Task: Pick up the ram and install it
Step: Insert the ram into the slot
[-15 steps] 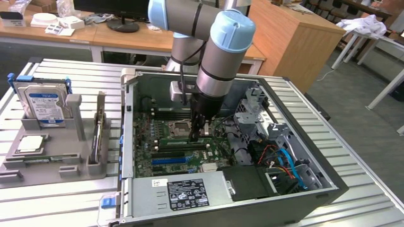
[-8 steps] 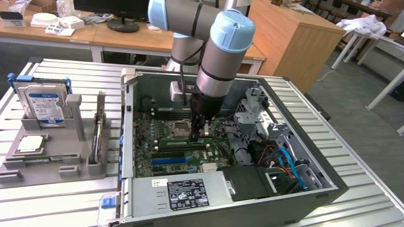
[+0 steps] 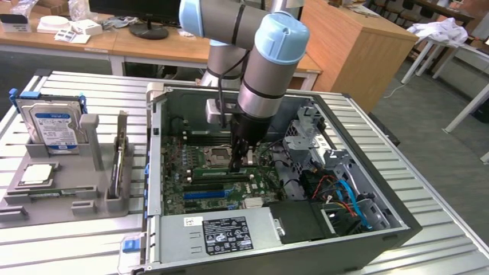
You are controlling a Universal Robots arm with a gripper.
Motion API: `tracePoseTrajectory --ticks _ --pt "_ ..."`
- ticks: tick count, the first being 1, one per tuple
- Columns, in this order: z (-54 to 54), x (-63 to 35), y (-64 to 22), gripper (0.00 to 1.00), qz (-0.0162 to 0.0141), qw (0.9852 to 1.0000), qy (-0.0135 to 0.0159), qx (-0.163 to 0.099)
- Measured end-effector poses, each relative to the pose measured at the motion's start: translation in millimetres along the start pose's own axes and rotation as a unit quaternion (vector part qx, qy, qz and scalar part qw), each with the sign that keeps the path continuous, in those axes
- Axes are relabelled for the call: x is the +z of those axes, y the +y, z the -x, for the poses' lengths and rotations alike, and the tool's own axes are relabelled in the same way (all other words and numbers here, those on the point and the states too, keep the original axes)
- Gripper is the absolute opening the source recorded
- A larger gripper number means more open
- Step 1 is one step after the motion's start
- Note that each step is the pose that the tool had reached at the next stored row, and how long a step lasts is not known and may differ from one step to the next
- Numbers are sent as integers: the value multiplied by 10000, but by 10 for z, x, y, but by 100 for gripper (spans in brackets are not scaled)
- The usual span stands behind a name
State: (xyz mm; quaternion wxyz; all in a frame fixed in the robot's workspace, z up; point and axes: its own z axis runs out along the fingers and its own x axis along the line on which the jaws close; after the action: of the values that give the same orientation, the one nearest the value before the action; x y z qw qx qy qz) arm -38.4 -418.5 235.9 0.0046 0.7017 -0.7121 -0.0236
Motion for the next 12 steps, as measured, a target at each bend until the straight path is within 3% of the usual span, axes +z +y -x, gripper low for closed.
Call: tracePoseTrajectory --ticks 12 --pt "0 19 -7 12 0 10000 -1 0"
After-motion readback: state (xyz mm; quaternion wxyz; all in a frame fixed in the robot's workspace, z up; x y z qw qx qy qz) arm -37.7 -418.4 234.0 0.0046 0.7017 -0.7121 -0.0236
